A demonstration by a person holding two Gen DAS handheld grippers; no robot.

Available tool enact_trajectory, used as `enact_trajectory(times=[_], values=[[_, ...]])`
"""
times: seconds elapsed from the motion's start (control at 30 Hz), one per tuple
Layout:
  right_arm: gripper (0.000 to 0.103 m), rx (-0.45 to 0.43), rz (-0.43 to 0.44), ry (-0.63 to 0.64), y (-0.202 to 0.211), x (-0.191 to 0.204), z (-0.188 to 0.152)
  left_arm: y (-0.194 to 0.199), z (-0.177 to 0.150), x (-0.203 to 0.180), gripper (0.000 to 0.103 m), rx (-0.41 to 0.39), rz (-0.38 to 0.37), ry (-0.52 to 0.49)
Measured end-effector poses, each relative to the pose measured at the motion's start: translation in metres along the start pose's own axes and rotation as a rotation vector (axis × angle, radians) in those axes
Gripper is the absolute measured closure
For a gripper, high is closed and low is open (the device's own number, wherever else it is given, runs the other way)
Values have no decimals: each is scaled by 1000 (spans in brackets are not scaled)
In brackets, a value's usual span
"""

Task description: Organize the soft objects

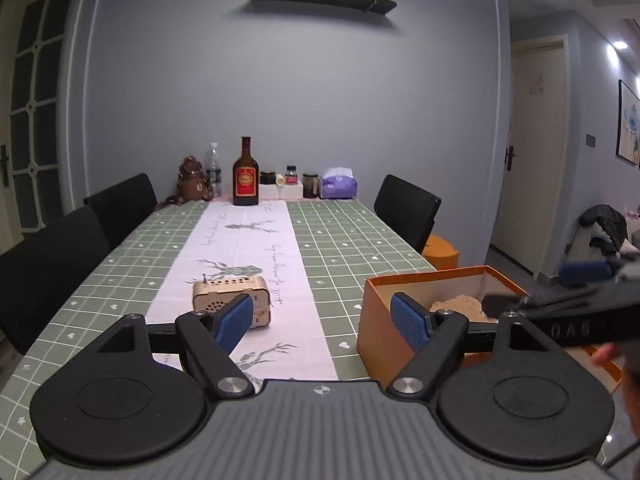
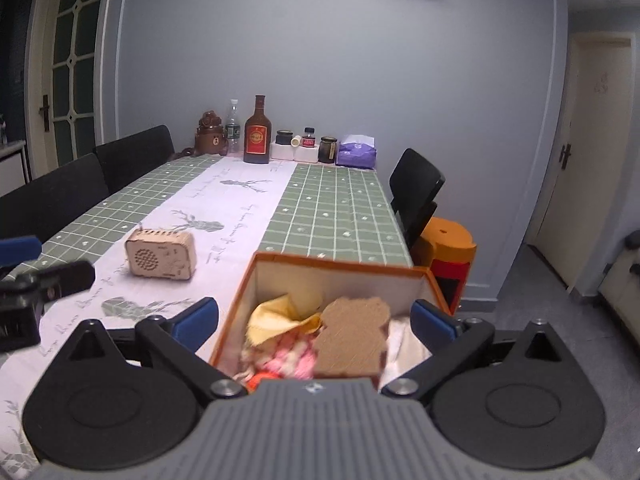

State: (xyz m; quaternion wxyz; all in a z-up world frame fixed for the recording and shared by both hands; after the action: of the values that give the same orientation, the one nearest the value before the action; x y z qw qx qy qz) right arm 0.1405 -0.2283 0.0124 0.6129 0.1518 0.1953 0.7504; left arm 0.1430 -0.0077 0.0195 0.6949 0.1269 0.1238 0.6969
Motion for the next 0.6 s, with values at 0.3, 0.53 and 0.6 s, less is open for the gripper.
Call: enact_trajectory(times=[0.3,0.53,0.6], values=[[3,-103,9,-35,22,29,-33,25,-18,12,7,-34,67,2],[3,-111,-13,-73,34,41,-43,42,-31,21,7,-46,95,34],[3,-104,-26,-25,35,50,-48,43,-35,23,7,-42,111,39]])
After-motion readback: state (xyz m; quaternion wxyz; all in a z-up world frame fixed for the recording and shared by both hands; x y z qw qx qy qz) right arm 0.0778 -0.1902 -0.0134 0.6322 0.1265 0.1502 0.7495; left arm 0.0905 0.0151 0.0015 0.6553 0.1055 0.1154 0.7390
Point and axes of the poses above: each gripper's, at about its wrist camera, not at the fingertips, and y roughly against the way its jaws point, x to its left, z to its top, the point moved 8 cm from there along -y, roughly the way its jaws point, and after that the axes turned 7 degrees about z, right-handed, at the moved point
